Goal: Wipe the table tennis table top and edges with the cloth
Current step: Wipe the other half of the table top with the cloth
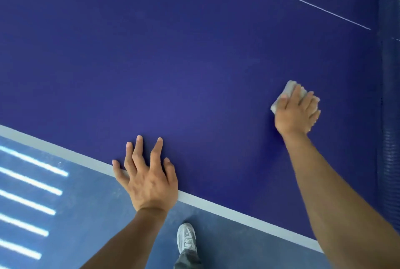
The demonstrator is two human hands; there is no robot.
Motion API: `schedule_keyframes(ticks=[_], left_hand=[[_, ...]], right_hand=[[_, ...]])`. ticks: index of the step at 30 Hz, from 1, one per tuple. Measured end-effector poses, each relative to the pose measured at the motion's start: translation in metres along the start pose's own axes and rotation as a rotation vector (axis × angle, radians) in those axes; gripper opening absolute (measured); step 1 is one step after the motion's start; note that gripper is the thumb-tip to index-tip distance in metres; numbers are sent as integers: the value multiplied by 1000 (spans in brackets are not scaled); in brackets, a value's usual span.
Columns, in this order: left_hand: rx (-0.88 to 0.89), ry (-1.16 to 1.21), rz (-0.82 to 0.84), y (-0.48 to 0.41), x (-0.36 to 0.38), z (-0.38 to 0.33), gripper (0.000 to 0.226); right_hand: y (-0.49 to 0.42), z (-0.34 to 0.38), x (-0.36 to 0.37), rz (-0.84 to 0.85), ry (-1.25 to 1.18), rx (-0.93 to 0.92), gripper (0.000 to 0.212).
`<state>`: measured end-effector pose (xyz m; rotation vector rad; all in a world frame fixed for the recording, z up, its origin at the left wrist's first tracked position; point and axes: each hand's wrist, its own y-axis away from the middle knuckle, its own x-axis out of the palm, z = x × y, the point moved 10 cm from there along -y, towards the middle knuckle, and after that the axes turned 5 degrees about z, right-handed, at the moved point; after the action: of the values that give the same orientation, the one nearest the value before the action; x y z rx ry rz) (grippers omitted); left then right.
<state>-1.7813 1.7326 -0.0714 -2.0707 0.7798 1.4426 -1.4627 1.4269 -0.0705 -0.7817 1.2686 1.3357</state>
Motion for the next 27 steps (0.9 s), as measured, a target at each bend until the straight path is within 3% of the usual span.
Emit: schedule_keyframes(ticks=[2,4,8,10,13,18,24,27], left_hand=[[12,-4,-26,1,0,0,47],[26,-7,-35,-1,1,1,47],[19,-21,1,-3,4,2,48],[12,-14,15,-3,2,3,49],[7,0,27,-5,1,2,49],[-30,17,68,-3,-3,0,50],[-69,40,85,3,-3,3,45],[-46,108,79,23,-8,-20,38]], right_hand=[[-37,42,3,-22,-13,44,63],[-46,110,20,-14,46,-66,63],[49,244,78,68,168,-621,61],[124,261,98,110,219,-838,60],[193,218,105,133,210,-907,59],[237,77,86,139,142,-693,62],[239,-74,52,129,117,-555,68],[233,-120,39,176,76,-514,82]])
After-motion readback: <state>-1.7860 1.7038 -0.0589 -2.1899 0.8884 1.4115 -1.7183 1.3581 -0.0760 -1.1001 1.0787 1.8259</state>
